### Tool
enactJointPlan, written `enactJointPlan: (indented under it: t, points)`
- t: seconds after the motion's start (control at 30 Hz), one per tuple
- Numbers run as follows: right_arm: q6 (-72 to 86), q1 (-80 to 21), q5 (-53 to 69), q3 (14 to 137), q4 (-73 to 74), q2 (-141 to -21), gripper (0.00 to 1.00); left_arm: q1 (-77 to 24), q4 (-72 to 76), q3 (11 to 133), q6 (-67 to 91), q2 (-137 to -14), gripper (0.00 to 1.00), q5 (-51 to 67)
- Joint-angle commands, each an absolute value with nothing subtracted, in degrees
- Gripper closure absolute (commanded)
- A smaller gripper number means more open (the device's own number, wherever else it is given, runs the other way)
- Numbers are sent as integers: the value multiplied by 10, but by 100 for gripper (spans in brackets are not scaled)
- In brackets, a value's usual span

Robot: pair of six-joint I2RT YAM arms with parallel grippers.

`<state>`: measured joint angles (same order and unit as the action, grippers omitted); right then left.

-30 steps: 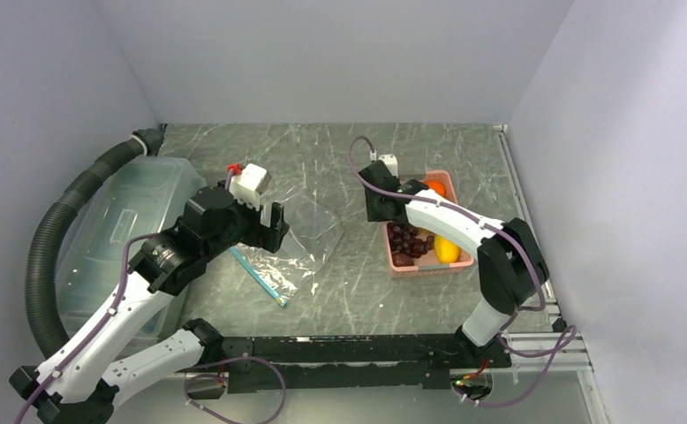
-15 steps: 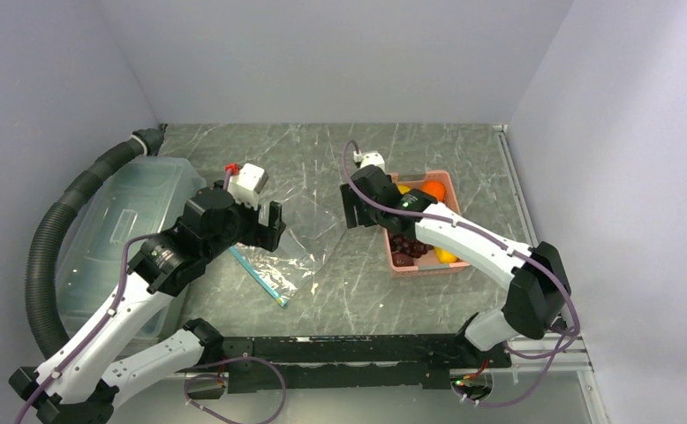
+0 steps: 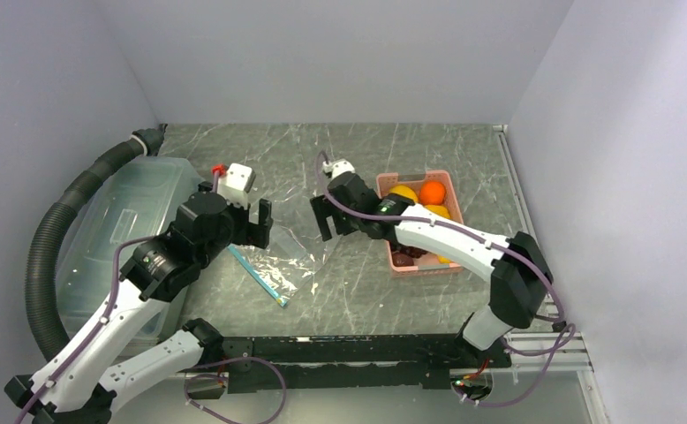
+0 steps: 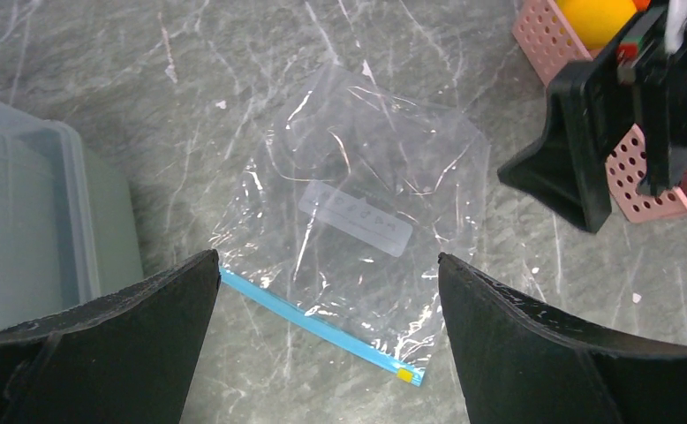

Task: Place the food in the zip-top bag and seal the zipper
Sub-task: Pick up the zipper food storage bag at the center of the board.

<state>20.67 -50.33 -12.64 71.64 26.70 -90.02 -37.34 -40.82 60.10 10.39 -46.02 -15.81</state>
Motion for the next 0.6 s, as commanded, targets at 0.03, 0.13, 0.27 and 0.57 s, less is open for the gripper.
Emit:
enactJointPlan:
  t: [0.03,0.13,0.27,0.57]
  points:
    - [214,-545,-108,751,231,-931,10,-374,-407,598,116,-434,1,-219]
    - [251,-560,-109,753,234,-949,9,-374,-409,598,119,-425,1,-234]
    - [334,-579,-107,745,243,-971,10,-374,-409,598,121,-418,1,-241]
    - [460,-607,-82,646,167,-942,13,-373,-410,599,120,-418,1,-234]
